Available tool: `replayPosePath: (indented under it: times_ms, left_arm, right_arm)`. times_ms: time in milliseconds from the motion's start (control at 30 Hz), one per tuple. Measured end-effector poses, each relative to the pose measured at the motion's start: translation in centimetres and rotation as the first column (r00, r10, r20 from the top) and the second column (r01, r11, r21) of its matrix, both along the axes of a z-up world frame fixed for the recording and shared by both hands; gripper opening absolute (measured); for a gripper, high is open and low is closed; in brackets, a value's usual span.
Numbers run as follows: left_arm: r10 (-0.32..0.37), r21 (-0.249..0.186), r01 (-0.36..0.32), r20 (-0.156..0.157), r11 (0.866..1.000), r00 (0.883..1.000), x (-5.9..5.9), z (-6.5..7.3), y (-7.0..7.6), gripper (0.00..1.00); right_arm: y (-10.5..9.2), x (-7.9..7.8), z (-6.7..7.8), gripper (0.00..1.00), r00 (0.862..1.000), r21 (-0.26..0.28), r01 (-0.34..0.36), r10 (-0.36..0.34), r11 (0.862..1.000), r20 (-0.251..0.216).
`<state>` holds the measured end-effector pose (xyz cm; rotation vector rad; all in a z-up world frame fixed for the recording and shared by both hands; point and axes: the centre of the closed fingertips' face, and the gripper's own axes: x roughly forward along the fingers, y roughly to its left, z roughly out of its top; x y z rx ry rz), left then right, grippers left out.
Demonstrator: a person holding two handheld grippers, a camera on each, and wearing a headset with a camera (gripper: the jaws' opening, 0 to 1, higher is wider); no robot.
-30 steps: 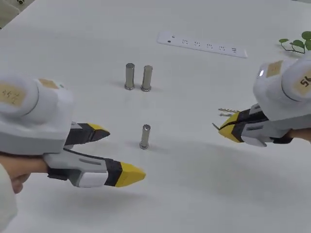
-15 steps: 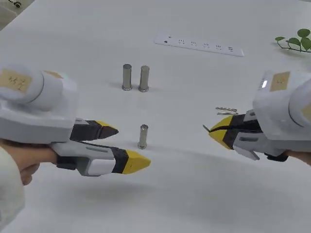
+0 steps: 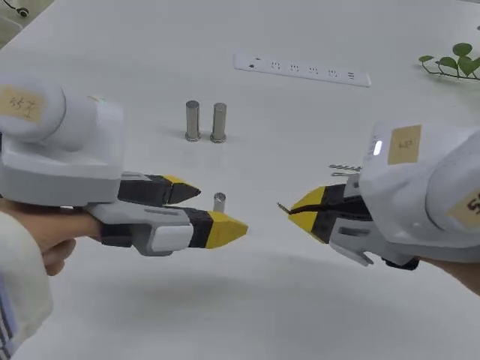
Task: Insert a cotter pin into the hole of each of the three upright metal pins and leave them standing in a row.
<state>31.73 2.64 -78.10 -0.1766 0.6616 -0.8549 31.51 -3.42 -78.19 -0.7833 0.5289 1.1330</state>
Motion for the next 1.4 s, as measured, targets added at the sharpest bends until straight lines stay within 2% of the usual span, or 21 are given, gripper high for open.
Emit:
replayPosePath:
  times_ms: [233,400,567,933,1133,1400]
  left_arm:
    - [-0.003,-0.042,0.002,-0.025,0.999,1.0,-0.5,0.5,-0.6,0.48]
    - [-0.007,-0.086,0.003,-0.052,0.996,0.999,-0.9,1.0,-1.3,0.38]
    - [-0.018,-0.105,0.009,-0.084,0.994,0.996,-1.1,0.9,-1.8,0.37]
    - [-0.023,-0.156,0.001,-0.143,0.988,0.989,-1.5,0.9,-2.4,0.24]
    - [-0.039,-0.199,0.009,-0.147,0.98,0.988,-1.7,1.5,-2.9,0.14]
    - [-0.044,-0.212,0.007,-0.172,0.977,0.984,-1.9,1.3,-3.0,0.06]
  right_arm:
    - [0.9,-0.7,0.0,0.02,1.0,0.013,-0.023,0.023,1.0,0.005]
    - [1.7,-1.1,-0.1,0.02,0.999,0.011,-0.05,0.05,0.999,0.018]
    - [2.2,-1.3,0.0,0.02,0.996,0.01,-0.076,0.076,0.997,0.037]
    - [2.8,-1.6,0.2,0.02,0.993,0.008,-0.1,0.099,0.995,0.061]
    - [3.0,-1.7,0.5,0.02,0.992,0.019,-0.11,0.108,0.994,0.068]
    - [3.3,-1.8,0.7,0.02,0.989,0.015,-0.126,0.124,0.992,0.082]
